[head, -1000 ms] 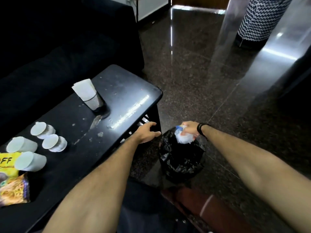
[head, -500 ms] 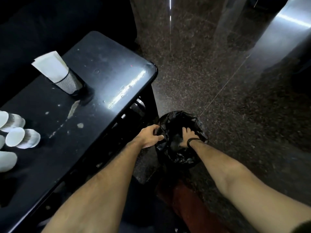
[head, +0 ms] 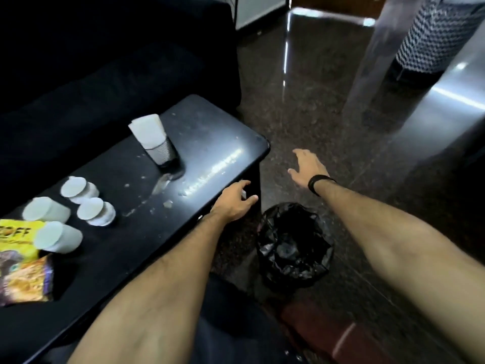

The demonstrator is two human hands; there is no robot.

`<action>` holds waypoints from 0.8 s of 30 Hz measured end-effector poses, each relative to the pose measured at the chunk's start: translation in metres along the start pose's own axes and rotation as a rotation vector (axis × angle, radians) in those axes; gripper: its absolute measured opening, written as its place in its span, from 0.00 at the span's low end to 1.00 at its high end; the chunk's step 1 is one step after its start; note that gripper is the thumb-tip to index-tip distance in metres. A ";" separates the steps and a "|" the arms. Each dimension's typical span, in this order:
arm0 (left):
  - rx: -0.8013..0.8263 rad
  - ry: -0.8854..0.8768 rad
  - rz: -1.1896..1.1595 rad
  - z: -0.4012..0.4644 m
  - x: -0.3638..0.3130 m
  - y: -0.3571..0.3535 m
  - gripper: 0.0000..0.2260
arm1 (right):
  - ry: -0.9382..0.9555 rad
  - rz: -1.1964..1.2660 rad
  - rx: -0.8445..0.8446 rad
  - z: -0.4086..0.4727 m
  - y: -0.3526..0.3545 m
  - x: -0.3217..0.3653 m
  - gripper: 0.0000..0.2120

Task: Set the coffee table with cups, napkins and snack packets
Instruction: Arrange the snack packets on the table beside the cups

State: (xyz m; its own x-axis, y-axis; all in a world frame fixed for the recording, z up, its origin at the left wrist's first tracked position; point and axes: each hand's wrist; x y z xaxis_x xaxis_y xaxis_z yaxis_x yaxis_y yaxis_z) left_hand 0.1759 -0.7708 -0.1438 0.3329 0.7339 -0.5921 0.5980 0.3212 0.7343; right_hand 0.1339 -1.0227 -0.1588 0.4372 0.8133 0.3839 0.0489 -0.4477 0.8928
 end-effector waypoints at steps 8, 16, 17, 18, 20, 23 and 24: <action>-0.314 0.038 -0.007 -0.095 0.043 0.110 0.26 | 0.322 -0.034 -0.061 -0.015 0.024 0.192 0.33; -0.599 0.281 -0.090 -0.246 0.159 0.191 0.24 | 0.699 -0.076 0.034 -0.074 -0.032 0.404 0.33; -0.624 0.304 -0.097 -0.261 0.172 0.194 0.23 | 0.737 -0.086 0.053 -0.081 -0.041 0.423 0.33; -0.652 0.344 -0.105 -0.278 0.189 0.196 0.22 | 0.777 -0.096 0.072 -0.090 -0.052 0.444 0.33; -0.689 0.444 -0.133 -0.308 0.220 0.196 0.25 | 0.850 -0.101 0.096 -0.106 -0.073 0.480 0.32; -0.723 0.546 -0.176 -0.339 0.265 0.189 0.26 | 0.958 -0.106 0.114 -0.127 -0.109 0.519 0.29; -0.733 0.577 -0.186 -0.346 0.278 0.185 0.26 | 0.989 -0.121 0.124 -0.134 -0.123 0.529 0.28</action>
State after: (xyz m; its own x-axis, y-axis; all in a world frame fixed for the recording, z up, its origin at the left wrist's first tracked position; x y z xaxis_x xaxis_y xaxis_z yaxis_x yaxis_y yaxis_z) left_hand 0.1270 -0.2998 -0.0575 -0.2499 0.7527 -0.6091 -0.0660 0.6143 0.7863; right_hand 0.2394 -0.4876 -0.0336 -0.5167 0.7742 0.3656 0.1617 -0.3311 0.9297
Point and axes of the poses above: each hand's wrist, its own z-axis towards the middle knuckle, its own y-axis out of the back of the hand, x = y × z, and after that the axes turned 4 degrees about x, right-handed
